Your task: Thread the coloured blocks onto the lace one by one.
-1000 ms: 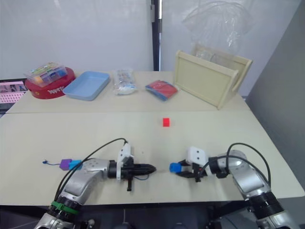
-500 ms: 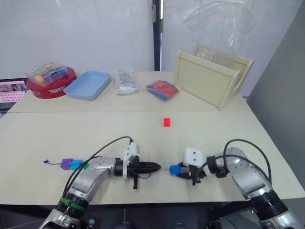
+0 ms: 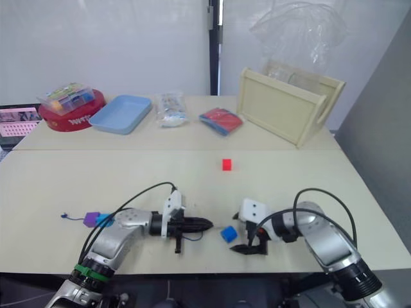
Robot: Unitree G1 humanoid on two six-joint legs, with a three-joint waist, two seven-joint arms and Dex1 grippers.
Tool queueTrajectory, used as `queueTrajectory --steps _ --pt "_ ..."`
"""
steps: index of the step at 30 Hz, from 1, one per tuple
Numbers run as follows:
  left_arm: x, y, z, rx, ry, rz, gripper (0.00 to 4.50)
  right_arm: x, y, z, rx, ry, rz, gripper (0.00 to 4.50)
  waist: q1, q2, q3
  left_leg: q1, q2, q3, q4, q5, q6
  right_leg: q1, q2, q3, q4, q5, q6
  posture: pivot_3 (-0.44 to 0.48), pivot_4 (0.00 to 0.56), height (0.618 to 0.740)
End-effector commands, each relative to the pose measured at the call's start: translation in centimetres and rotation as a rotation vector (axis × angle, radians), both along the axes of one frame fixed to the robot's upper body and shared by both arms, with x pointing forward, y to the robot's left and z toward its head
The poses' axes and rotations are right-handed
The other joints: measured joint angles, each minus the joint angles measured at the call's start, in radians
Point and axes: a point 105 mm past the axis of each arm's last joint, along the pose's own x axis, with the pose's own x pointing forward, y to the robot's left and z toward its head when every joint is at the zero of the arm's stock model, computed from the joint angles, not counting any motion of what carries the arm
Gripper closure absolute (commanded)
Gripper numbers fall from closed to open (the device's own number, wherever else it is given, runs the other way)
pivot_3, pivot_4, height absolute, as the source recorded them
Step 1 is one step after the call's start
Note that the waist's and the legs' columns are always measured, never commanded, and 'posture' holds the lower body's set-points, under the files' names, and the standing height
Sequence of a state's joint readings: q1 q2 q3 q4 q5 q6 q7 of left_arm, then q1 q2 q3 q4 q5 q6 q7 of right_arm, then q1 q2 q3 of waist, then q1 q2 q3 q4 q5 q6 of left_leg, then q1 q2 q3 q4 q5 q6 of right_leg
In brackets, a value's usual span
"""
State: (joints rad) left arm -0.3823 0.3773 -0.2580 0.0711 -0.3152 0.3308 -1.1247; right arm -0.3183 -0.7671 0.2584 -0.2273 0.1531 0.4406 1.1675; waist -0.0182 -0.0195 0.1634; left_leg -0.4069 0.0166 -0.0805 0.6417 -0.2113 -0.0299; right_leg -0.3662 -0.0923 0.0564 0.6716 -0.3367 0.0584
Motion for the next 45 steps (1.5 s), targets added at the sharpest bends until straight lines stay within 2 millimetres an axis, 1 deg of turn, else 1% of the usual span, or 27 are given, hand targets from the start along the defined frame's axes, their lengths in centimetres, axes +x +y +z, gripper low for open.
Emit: queueTrajectory --steps 1,4,7,9,13,16,25,31,34,36,39,40,43,45 --pt "-0.4 0.0 0.8 -0.005 -0.034 -0.037 4.50 -0.2 0.6 1.0 0.078 -0.055 0.029 0.03 -0.001 0.000 0.000 0.000 0.000 0.000 0.000 0.000 0.000 0.000 0.000 0.000 0.000 0.000 0.000 0.000 0.150 0.740" --pt "-1.0 0.6 0.5 0.012 -0.014 -0.061 4.50 -0.1 0.5 0.2 0.102 -0.059 0.030 0.03 -0.003 0.000 0.000 0.000 0.000 0.000 0.000 0.000 0.000 0.000 0.000 0.000 0.000 0.000 0.000 0.000 0.150 0.740" --pt "-1.0 1.1 0.6 0.020 -0.008 -0.056 4.50 0.3 0.5 0.1 0.104 -0.073 0.034 0.03 -0.003 0.000 0.000 0.000 0.000 0.000 0.000 0.000 0.000 0.000 0.000 0.000 0.000 0.000 0.000 0.000 0.150 0.740" --pt "-0.9 1.5 0.5 0.029 -0.008 -0.050 4.50 0.6 0.6 0.2 0.105 -0.083 0.041 0.54 -0.002 0.000 0.000 0.000 0.000 0.000 0.000 0.000 0.000 0.000 0.000 0.000 0.000 0.000 0.000 0.000 0.150 0.740" --pt "-0.8 1.8 0.6 0.034 -0.004 -0.044 4.50 0.4 0.8 0.3 0.077 -0.083 0.103 0.54 -0.002 0.000 0.000 0.000 0.000 0.000 0.000 0.000 0.000 0.000 0.000 0.000 0.000 0.000 0.000 0.000 0.150 0.740" --pt "-1.0 2.0 0.5 0.046 0.008 -0.059 4.50 0.4 0.9 0.4 0.034 -0.074 0.198 0.54 -0.004 0.000 0.000 0.000 0.000 0.000 0.000 0.000 0.000 0.000 0.000 0.000 0.000 0.000 0.000 0.000 0.150 0.740" --pt "-0.9 2.6 0.2 0.070 0.016 -0.057 4.50 1.1 2.3 0.3 -0.022 -0.069 0.361 0.54 -0.004 0.000 0.000 0.000 0.000 0.000 0.000 0.000 0.000 0.000 0.000 0.000 0.000 0.000 0.000 0.000 0.150 0.740" --pt "-1.3 3.0 0.0 0.069 0.020 -0.048 4.50 1.7 1.3 -0.1 -0.064 -0.057 0.396 0.54 -0.003 0.000 0.000 0.001 0.000 0.000 0.000 0.000 0.000 0.000 0.000 0.000 0.000 0.000 0.000 0.000 0.150 0.740" --pt "-1.4 3.1 -0.1 0.068 0.020 -0.042 4.50 1.8 1.2 -0.2 -0.064 -0.055 0.403 1.34 -0.003 0.000 0.000 0.001 0.000 0.000 0.000 0.000 0.000 0.000 0.000 0.000 0.000 0.000 0.000 0.000 0.150 0.740" --pt "-1.4 3.1 -0.2 0.066 0.021 -0.039 4.50 1.9 1.3 -0.1 -0.058 -0.056 0.402 2.08 -0.003 0.000 0.000 0.001 0.000 0.000 0.000 0.000 0.000 0.000 0.000 0.000 0.000 0.000 0.000 0.000 0.150 0.740" --pt "-1.5 3.1 -0.2 0.065 0.021 -0.038 4.50 2.0 1.3 0.1 -0.051 -0.059 0.398 3.04 -0.005 0.000 0.000 0.001 0.001 0.000 0.000 0.000 0.000 0.000 0.000 0.000 0.001 0.000 0.000 0.000 0.150 0.740" --pt "-1.5 3.1 -0.2 0.065 0.021 -0.037 4.50 2.0 1.3 0.1 -0.047 -0.061 0.394 3.20 -0.005 0.000 0.000 0.001 0.001 0.000 0.000 0.000 0.000 0.000 0.000 0.000 0.001 0.000 0.000 0.000 0.150 0.740" --pt "-1.4 3.0 -0.1 0.057 0.017 -0.030 4.50 2.0 1.4 0.1 -0.014 -0.061 0.352 3.20 -0.004 0.000 0.000 0.001 0.001 0.000 0.000 0.000 0.000 0.000 0.000 0.000 0.001 0.000 0.000 0.000 0.150 0.740" --pt "-1.2 2.5 0.3 0.032 0.017 -0.020 4.50 2.0 1.6 0.0 0.013 -0.062 0.299 3.20 -0.002 0.000 0.000 0.001 0.000 0.000 0.000 0.000 0.000 0.000 0.000 0.000 0.001 0.000 0.000 0.000 0.150 0.740"
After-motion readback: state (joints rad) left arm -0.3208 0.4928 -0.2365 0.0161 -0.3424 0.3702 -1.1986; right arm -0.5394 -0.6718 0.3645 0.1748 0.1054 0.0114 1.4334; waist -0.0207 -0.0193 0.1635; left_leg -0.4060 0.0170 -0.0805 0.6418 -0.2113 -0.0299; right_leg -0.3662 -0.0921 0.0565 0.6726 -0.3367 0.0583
